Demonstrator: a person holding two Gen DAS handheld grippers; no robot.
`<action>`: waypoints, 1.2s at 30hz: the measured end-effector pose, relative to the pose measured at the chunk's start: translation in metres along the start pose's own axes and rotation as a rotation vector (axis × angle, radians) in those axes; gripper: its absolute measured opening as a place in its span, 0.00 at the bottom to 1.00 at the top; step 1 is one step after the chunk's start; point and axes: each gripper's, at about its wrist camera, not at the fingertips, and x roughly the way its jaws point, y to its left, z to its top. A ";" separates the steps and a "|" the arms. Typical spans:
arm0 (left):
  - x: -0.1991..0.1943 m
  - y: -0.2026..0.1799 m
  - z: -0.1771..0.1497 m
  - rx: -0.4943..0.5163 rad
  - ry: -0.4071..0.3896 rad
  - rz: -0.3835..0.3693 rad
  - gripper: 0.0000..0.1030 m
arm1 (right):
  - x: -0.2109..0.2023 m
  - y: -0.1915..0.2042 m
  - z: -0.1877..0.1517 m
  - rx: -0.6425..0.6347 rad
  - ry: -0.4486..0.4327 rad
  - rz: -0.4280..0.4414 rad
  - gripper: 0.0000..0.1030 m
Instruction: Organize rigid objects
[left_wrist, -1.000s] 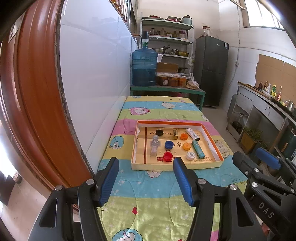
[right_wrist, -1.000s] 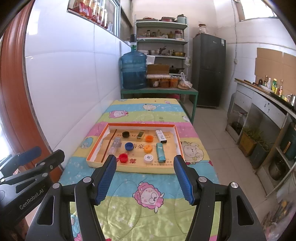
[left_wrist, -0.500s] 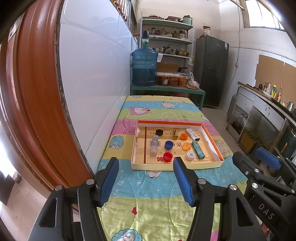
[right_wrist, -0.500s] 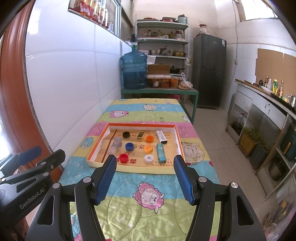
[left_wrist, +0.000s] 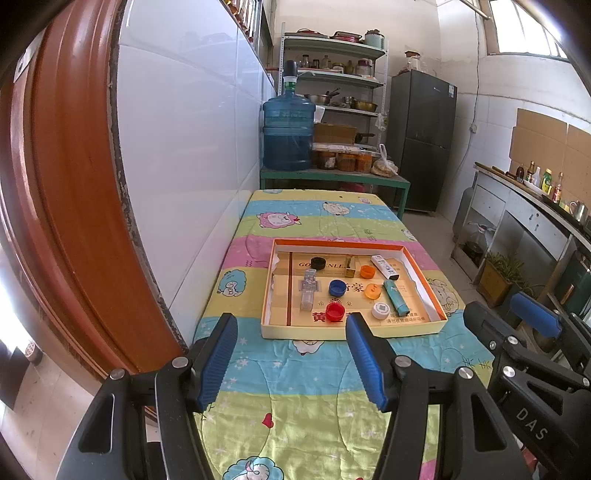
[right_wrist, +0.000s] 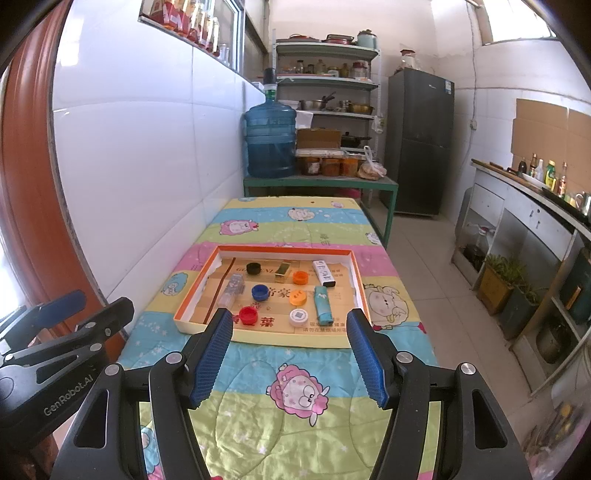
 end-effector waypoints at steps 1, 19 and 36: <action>0.000 0.000 0.000 -0.001 -0.001 0.000 0.59 | 0.000 0.000 0.000 0.000 0.000 -0.001 0.64; 0.001 0.000 0.001 -0.002 0.005 0.001 0.59 | 0.001 0.002 0.000 -0.002 0.005 0.000 0.64; 0.002 0.001 0.000 -0.008 0.012 0.006 0.59 | 0.002 0.002 -0.001 -0.003 0.005 0.000 0.64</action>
